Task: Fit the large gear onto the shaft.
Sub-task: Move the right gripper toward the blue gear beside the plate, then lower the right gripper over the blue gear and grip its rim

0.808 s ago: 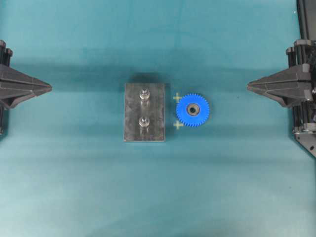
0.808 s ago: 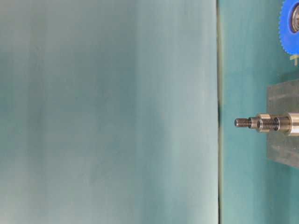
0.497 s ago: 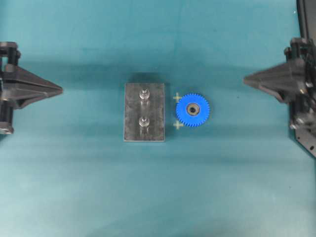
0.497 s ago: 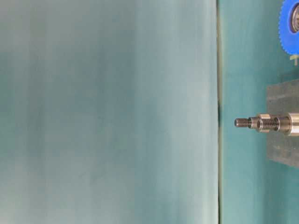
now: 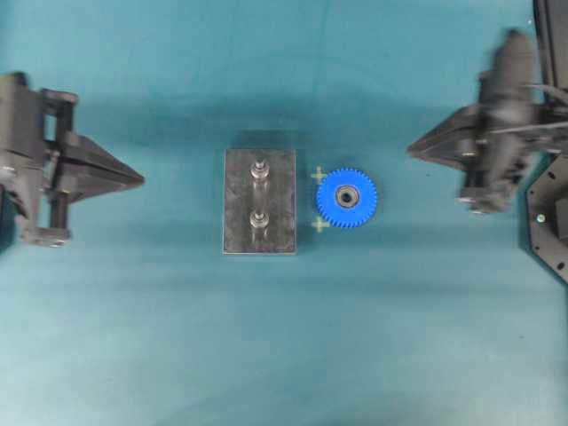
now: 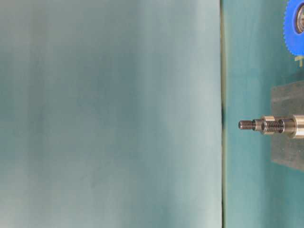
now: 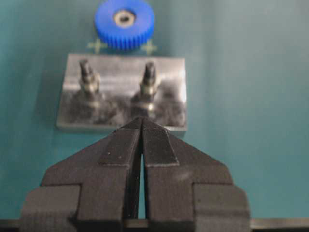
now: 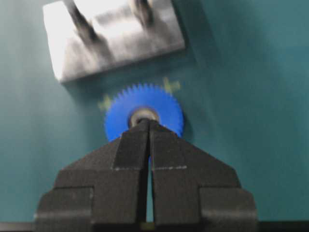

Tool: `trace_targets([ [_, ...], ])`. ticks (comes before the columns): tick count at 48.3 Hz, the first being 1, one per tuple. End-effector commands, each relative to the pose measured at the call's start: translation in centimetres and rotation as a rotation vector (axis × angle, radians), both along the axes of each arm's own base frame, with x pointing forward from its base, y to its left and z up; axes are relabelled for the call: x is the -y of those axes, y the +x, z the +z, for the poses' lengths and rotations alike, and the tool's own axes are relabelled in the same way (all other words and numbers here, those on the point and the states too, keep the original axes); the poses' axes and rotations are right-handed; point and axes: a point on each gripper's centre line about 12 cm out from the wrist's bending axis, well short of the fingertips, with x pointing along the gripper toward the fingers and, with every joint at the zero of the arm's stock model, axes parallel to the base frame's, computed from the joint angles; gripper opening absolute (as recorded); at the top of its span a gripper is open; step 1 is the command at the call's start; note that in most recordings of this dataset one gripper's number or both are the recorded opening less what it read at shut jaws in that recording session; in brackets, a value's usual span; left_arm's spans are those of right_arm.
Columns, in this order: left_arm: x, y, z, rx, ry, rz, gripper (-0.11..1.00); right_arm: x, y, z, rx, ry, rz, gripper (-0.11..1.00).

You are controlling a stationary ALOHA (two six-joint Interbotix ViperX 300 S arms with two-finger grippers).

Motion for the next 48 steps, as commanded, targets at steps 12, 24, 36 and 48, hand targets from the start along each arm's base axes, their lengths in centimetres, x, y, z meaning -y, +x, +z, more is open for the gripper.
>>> trace_targets([
  [12,-0.1,1.3,-2.0,-0.083,0.000,0.001,0.00,1.6,4.9,-3.3,-0.238,0.047,-0.006,0.01],
  [24,-0.2,2.3,-4.3,-0.140,-0.003,0.005,0.00,2.2,6.6,-6.2,-0.332,0.058,0.003,0.37],
  [36,-0.8,2.8,-5.1,-0.153,-0.054,0.058,0.00,2.7,8.2,-8.1,-0.391,0.066,0.011,0.95],
  [48,-1.5,2.4,-5.3,-0.126,-0.130,0.133,0.00,2.9,9.4,-9.5,-0.444,0.079,0.018,0.92],
])
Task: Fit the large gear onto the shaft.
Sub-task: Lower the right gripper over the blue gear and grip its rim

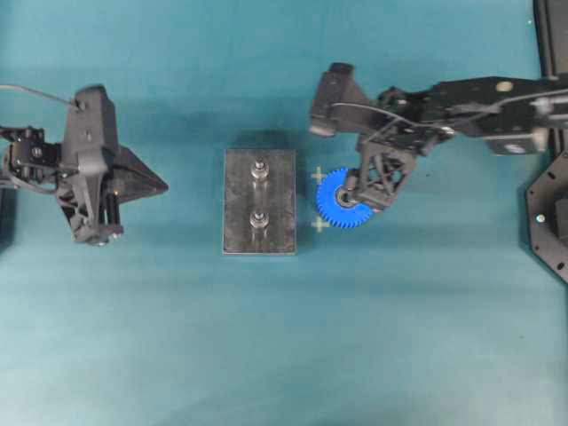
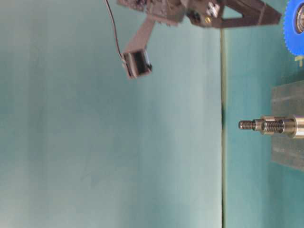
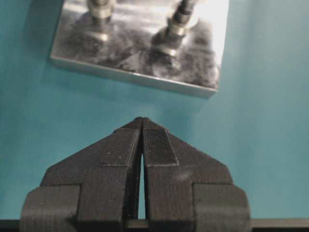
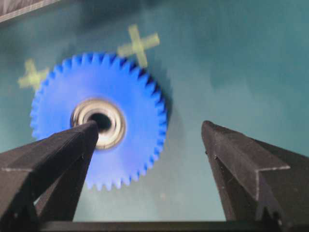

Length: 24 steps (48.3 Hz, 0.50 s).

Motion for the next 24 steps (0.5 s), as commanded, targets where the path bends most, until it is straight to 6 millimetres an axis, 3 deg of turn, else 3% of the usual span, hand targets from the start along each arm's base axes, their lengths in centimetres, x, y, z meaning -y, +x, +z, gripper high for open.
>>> trace_targets([
  [1,-0.1,0.2,0.7,0.045,-0.002,0.008,0.00,0.2,0.7,0.6,0.011,-0.005,0.010,0.92],
  [24,-0.1,0.2,0.3,0.072,-0.022,0.023,0.00,0.0,0.7,-1.0,-0.037,0.004,0.019,0.92],
])
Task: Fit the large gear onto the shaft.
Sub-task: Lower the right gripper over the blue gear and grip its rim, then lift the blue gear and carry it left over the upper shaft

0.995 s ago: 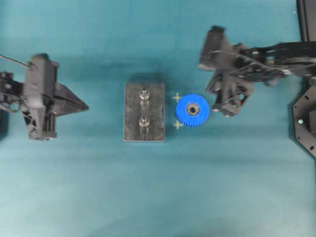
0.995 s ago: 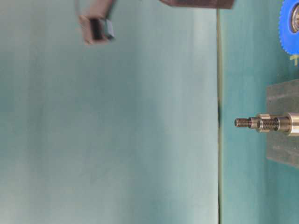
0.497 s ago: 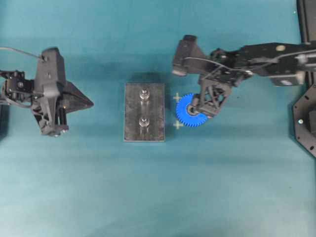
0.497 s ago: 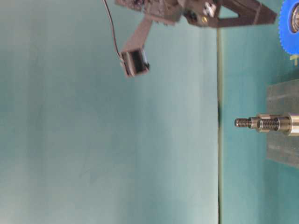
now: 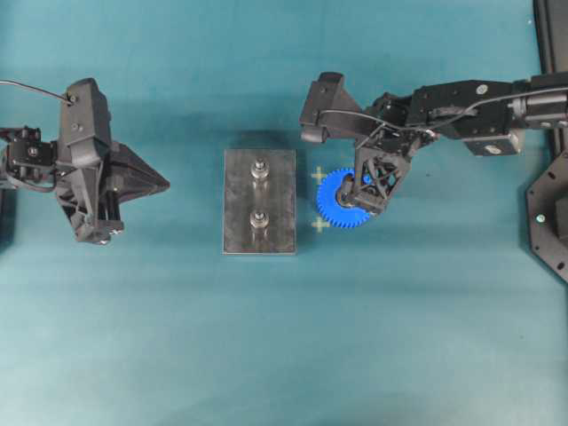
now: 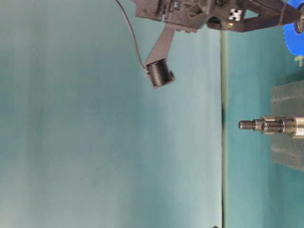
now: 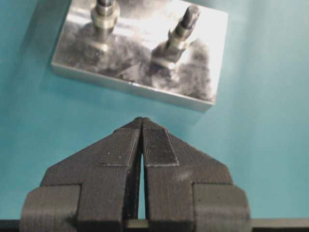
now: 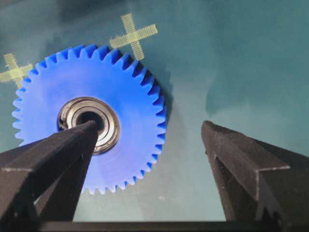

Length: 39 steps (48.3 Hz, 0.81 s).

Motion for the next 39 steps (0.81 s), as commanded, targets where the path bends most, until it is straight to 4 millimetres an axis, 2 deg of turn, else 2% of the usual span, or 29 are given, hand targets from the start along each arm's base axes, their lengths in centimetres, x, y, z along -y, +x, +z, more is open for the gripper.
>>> trace_targets([
  [1,-0.1,0.3,0.5,0.021,0.004,0.001,0.00,0.0,0.6,0.5,0.024,-0.010,0.017,0.92],
  [20,-0.1,0.2,0.5,0.020,0.005,0.000,0.00,0.0,1.1,-0.8,-0.019,0.001,0.020,0.92],
  [27,-0.1,0.3,0.5,0.021,0.004,0.001,0.00,-0.1,0.8,-1.2,-0.053,0.011,0.021,0.88],
  [30,-0.1,0.3,0.5,0.021,0.004,0.001,0.00,0.0,0.9,-0.9,-0.049,0.012,0.016,0.81],
  [36,-0.1,0.2,0.4,0.018,0.002,0.002,0.00,0.0,1.3,-0.2,-0.041,0.010,0.021,0.50],
  [39,-0.1,0.3,0.5,0.021,0.004,0.001,0.00,0.2,1.4,0.3,-0.038,0.001,0.025,0.49],
])
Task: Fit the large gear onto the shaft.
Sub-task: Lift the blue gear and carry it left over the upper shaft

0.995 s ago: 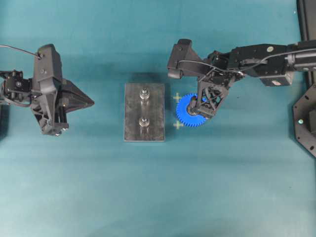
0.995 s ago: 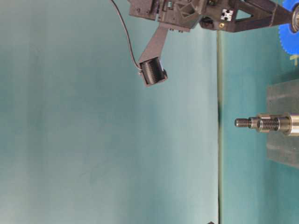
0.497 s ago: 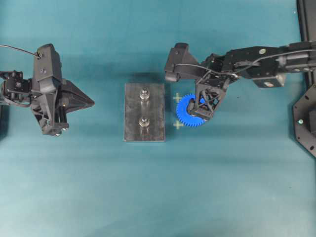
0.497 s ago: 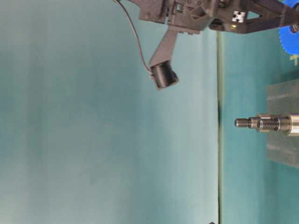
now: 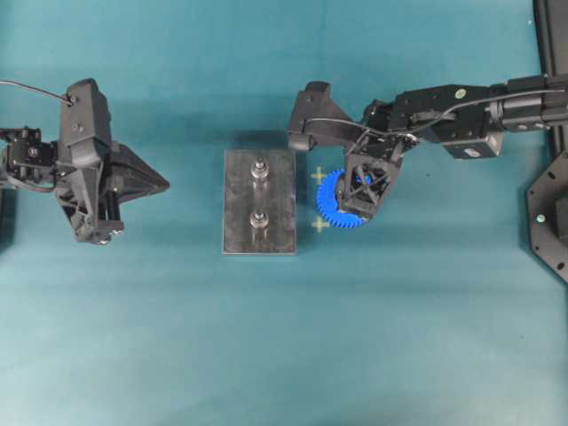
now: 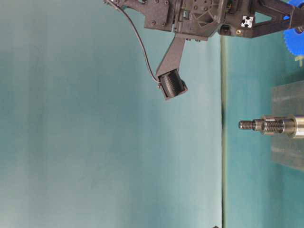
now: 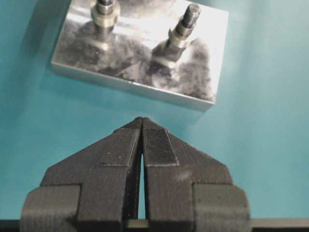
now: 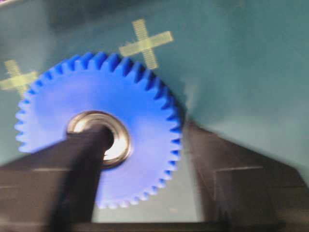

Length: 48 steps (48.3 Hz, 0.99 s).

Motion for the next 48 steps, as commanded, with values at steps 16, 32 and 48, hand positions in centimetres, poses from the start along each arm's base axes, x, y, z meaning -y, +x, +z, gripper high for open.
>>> trace_targets([
  [16,-0.1,0.4,0.7,0.027,0.003,0.002,0.00,1.1,2.4,6.0,0.060,-0.031,0.018,0.49],
  [32,-0.1,0.4,0.7,0.029,0.003,0.002,0.00,2.1,6.8,12.2,0.114,-0.042,0.041,0.49],
  [48,-0.1,0.4,0.8,0.029,-0.003,0.006,0.00,2.3,9.9,12.8,0.124,-0.016,0.045,0.49],
])
